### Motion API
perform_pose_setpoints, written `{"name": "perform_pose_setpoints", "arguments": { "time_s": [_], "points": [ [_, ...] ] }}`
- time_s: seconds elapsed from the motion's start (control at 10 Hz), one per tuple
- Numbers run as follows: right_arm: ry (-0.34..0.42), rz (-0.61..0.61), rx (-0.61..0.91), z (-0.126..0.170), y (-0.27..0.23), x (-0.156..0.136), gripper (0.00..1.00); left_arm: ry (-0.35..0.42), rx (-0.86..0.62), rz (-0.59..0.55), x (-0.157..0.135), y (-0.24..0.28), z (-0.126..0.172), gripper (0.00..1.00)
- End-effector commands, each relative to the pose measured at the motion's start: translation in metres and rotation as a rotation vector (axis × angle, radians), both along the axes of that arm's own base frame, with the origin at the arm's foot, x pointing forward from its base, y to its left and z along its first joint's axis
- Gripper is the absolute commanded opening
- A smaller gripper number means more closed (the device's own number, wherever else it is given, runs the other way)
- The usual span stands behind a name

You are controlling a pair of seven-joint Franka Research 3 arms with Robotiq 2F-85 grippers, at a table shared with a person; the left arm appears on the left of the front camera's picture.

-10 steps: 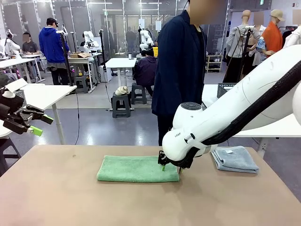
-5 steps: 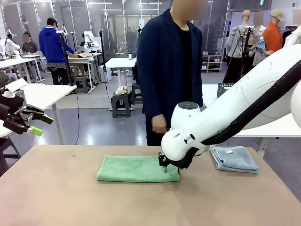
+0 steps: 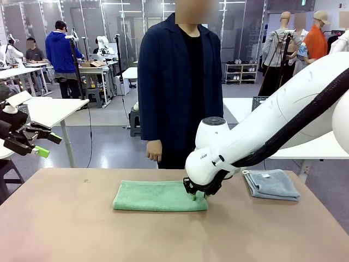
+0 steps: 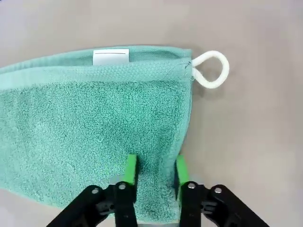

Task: Fold the towels and place them in the basket.
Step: When a person lays out a Towel with hook on the table, fold it in half twice.

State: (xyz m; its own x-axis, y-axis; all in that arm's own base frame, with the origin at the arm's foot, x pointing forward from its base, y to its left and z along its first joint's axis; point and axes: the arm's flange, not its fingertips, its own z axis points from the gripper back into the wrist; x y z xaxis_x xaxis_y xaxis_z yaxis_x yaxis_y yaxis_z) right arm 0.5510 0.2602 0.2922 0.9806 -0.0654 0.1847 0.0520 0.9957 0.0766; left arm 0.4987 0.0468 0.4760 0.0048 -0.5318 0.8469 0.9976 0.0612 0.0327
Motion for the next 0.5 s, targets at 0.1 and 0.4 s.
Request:
{"name": "perform_pose_setpoints", "arguments": {
  "time_s": [0.1, 0.4],
  "points": [
    [0.003, -0.038, -0.036, -0.0066, 0.0059, 0.0016, 0.09, -0.003, -0.001, -0.002, -0.0013, 0.0, 0.0011, 1.0],
    [0.013, -0.04, -0.045, -0.0104, 0.0035, 0.0017, 0.0, -0.003, -0.001, -0.002, -0.0013, 0.0, 0.0011, 1.0]
  ]
}}
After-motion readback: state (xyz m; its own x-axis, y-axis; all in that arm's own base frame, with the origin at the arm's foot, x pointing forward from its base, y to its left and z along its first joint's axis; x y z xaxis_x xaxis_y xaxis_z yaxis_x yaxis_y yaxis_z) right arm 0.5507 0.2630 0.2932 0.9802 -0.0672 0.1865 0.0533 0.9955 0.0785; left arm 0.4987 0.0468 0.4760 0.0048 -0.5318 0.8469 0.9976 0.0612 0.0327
